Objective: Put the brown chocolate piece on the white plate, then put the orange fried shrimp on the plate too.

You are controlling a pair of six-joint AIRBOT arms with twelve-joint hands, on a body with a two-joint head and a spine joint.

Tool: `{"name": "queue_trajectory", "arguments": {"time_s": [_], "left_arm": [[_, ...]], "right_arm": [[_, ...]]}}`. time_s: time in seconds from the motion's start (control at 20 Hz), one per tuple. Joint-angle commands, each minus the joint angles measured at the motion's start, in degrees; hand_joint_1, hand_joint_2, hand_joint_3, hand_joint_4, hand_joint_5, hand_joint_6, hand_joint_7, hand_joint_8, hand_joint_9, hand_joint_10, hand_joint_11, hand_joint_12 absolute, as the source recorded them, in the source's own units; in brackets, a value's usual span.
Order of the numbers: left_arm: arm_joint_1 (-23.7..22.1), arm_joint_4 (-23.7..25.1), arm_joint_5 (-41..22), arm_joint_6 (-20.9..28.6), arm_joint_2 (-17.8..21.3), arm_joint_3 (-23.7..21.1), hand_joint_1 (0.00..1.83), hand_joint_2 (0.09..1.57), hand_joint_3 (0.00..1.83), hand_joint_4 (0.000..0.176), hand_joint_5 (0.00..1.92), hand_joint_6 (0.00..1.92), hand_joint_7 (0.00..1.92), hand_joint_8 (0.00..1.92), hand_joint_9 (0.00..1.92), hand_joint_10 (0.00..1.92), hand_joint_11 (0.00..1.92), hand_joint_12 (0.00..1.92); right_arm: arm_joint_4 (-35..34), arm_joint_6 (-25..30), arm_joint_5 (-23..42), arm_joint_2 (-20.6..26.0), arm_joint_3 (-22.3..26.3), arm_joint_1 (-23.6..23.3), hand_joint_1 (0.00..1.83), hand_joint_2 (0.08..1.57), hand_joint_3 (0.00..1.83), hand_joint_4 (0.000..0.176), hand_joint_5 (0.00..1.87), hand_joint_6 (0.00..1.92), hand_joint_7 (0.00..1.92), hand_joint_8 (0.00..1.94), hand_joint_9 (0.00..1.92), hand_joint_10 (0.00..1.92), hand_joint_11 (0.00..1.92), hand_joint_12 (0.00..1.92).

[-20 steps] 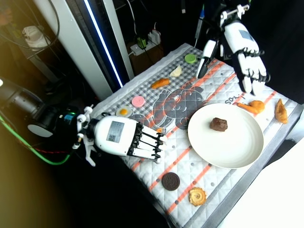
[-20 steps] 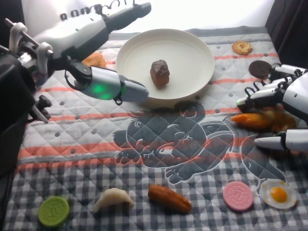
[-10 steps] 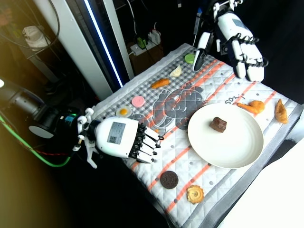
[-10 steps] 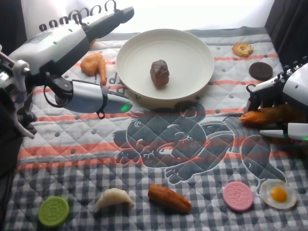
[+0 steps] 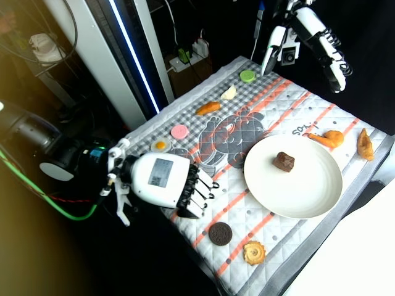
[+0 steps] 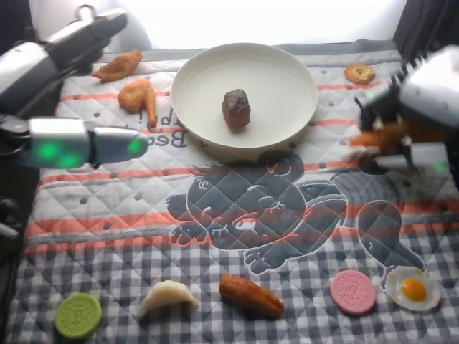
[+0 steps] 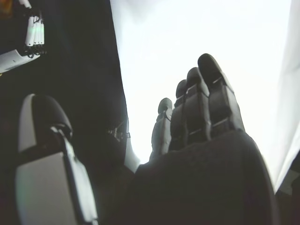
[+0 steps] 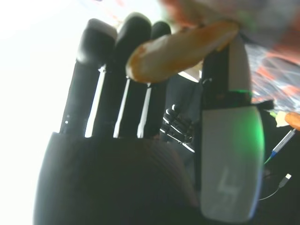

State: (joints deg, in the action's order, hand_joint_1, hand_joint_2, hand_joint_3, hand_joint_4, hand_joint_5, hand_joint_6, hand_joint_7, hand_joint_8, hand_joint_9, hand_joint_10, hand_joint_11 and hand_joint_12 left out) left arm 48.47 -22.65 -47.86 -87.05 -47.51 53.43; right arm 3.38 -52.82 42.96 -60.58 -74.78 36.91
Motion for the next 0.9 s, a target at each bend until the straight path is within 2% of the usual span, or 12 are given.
{"name": "queue_trajectory", "arguments": {"time_s": [0.0, 0.25, 0.4, 0.45, 0.5, 0.55, 0.6, 0.65, 0.7, 0.75, 0.8, 0.85], "left_arm": [[0.0, 1.4, -8.8, 0.6, 0.9, -0.5, 0.81, 0.83, 0.00, 0.128, 0.13, 0.00, 0.19, 0.00, 0.22, 0.01, 0.00, 0.79], [0.7, 2.1, -9.8, 0.6, 2.0, -1.3, 0.80, 0.80, 0.00, 0.135, 0.13, 0.00, 0.18, 0.00, 0.25, 0.00, 0.00, 0.96], [0.4, 2.5, -9.6, 0.6, 1.9, -1.3, 0.85, 0.80, 0.00, 0.134, 0.14, 0.00, 0.19, 0.00, 0.26, 0.00, 0.00, 0.93], [0.2, 2.8, -9.4, 0.6, 1.9, -1.2, 0.87, 0.80, 0.00, 0.126, 0.14, 0.00, 0.19, 0.00, 0.25, 0.00, 0.00, 0.90], [0.1, 3.0, -9.3, 0.6, 1.9, -1.2, 0.88, 0.80, 0.00, 0.120, 0.14, 0.00, 0.19, 0.00, 0.25, 0.00, 0.00, 0.89], [0.0, 3.3, -9.2, 0.6, 2.0, -1.2, 0.89, 0.80, 0.00, 0.113, 0.15, 0.00, 0.19, 0.00, 0.25, 0.00, 0.00, 0.89], [0.0, 3.4, -9.4, 0.6, 2.0, -1.2, 0.87, 0.80, 0.00, 0.113, 0.15, 0.00, 0.19, 0.00, 0.24, 0.00, 0.00, 0.89], [-0.1, 3.5, -9.6, 0.6, 1.9, -1.2, 0.85, 0.79, 0.00, 0.112, 0.16, 0.00, 0.19, 0.00, 0.25, 0.00, 0.00, 0.91], [0.0, 3.5, -9.6, 0.6, 1.9, -1.2, 0.85, 0.80, 0.00, 0.113, 0.16, 0.00, 0.18, 0.00, 0.25, 0.00, 0.00, 0.91], [0.0, 3.4, -9.4, 0.6, 1.9, -1.2, 0.84, 0.81, 0.00, 0.119, 0.15, 0.00, 0.17, 0.00, 0.25, 0.00, 0.00, 0.91], [0.0, 3.2, -9.3, 0.6, 1.9, -1.2, 0.84, 0.81, 0.00, 0.122, 0.14, 0.00, 0.17, 0.00, 0.23, 0.00, 0.00, 0.87], [0.0, 3.0, -9.4, 0.6, 1.9, -1.2, 0.83, 0.81, 0.00, 0.120, 0.14, 0.00, 0.17, 0.00, 0.23, 0.00, 0.00, 0.86]], "right_arm": [[-0.1, -0.3, 6.1, -0.5, -0.8, -1.8, 1.27, 1.07, 0.00, 0.000, 0.97, 0.86, 1.21, 0.76, 1.32, 0.61, 1.10, 1.21], [5.6, -0.3, 0.6, -6.8, -5.2, -12.3, 1.29, 1.05, 0.00, 0.000, 1.01, 0.76, 1.24, 0.73, 1.48, 0.46, 1.23, 1.19], [8.3, -0.3, -2.6, -11.1, -7.6, -15.8, 1.28, 1.07, 0.00, 0.000, 0.98, 0.85, 1.22, 0.74, 1.45, 0.37, 1.32, 0.96], [9.0, -0.3, -4.1, -12.3, -8.4, -16.6, 1.18, 1.10, 0.00, 0.000, 0.99, 0.92, 1.28, 0.45, 1.49, 0.34, 1.32, 0.97], [9.4, -0.3, -4.7, -12.8, -8.8, -16.9, 0.92, 1.11, 0.00, 0.000, 0.89, 0.39, 1.17, 0.22, 1.33, 0.25, 1.09, 1.09], [9.6, -0.3, -5.3, -13.1, -9.1, -17.1, 0.69, 1.07, 0.00, 0.000, 0.72, 0.11, 1.03, 0.07, 1.13, 0.11, 0.83, 1.07], [9.7, -0.3, -5.8, -13.2, -9.3, -17.5, 0.42, 0.99, 0.00, 0.060, 0.24, 0.02, 0.50, 0.01, 0.64, 0.02, 0.41, 0.95], [9.9, -0.3, -6.1, -13.3, -9.5, -17.8, 0.29, 0.93, 0.00, 0.116, 0.05, 0.00, 0.15, 0.00, 0.33, 0.00, 0.17, 0.93], [10.1, -0.3, -6.2, -13.3, -9.5, -18.2, 0.28, 0.91, 0.00, 0.145, 0.01, 0.00, 0.03, 0.00, 0.19, 0.00, 0.03, 0.99], [10.3, -0.3, -6.2, -13.3, -9.4, -18.4, 0.29, 0.88, 0.00, 0.170, 0.00, 0.00, 0.01, 0.00, 0.06, 0.01, 0.01, 0.76], [10.4, -0.3, -6.2, -13.3, -9.0, -18.6, 0.32, 0.88, 0.00, 0.175, 0.00, 0.00, 0.00, 0.00, 0.01, 0.00, 0.00, 0.52], [10.4, -0.3, -6.0, -13.3, -8.4, -18.7, 0.34, 0.85, 0.00, 0.176, 0.00, 0.00, 0.00, 0.00, 0.00, 0.00, 0.00, 0.67]]}}
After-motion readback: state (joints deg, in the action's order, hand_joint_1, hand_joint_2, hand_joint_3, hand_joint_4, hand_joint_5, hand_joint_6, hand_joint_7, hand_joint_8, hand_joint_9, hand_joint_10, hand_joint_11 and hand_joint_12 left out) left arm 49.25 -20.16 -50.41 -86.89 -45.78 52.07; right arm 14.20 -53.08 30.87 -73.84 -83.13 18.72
